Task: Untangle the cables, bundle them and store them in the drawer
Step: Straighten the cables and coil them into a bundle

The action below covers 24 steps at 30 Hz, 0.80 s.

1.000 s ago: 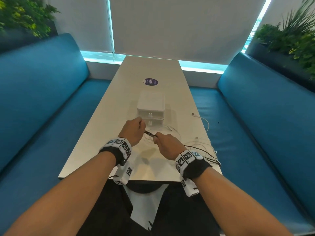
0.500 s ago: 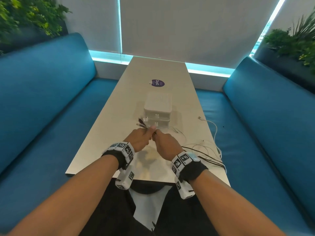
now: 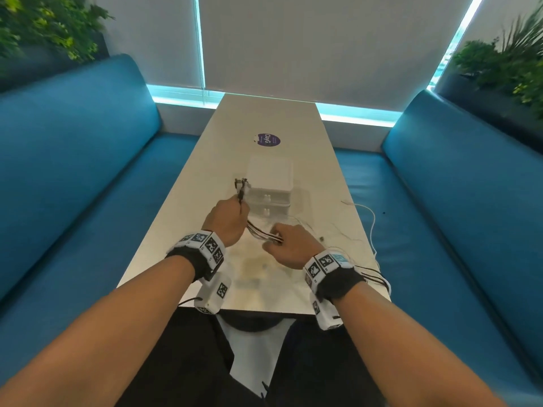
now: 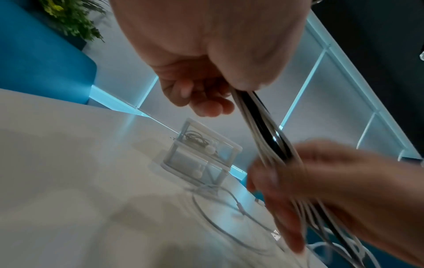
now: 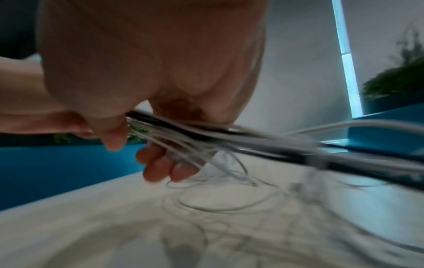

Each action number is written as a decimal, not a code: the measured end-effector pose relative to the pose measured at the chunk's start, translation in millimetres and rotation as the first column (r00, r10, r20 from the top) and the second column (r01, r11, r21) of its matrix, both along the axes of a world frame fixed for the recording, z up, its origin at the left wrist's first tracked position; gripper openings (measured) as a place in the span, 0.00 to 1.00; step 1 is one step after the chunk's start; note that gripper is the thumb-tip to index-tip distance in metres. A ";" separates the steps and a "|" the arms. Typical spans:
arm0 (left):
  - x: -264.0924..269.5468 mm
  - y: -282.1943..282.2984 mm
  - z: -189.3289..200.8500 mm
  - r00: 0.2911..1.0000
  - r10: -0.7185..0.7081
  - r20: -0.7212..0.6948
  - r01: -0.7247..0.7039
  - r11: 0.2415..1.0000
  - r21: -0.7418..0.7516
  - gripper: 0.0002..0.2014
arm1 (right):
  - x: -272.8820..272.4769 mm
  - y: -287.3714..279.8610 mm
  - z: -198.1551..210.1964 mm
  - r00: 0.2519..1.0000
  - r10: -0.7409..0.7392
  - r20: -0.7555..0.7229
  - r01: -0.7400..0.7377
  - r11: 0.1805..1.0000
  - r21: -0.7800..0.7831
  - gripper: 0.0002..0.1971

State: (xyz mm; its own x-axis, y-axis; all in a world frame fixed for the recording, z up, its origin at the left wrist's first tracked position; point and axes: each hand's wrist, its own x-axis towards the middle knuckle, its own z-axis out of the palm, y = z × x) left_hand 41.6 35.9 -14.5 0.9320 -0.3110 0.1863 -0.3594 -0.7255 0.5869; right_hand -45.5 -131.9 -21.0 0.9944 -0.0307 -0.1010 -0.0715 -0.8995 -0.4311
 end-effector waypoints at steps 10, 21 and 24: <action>20.2 27.7 3.5 0.979 0.195 -0.059 -0.203 0.959 -0.200 0.24 | -22.9 -66.1 -14.4 0.976 -0.077 -0.202 0.067 0.996 -0.057 0.28; 33.3 52.9 8.3 0.853 0.301 -0.427 -0.519 0.574 -0.633 0.16 | -27.3 -64.9 -34.9 0.985 -0.089 -0.149 0.077 0.994 -0.083 0.15; 47.8 63.1 1.6 0.795 0.401 -0.455 -0.607 0.543 -0.581 0.19 | -29.0 -68.7 -34.5 0.986 -0.071 -0.149 0.059 0.995 -0.079 0.20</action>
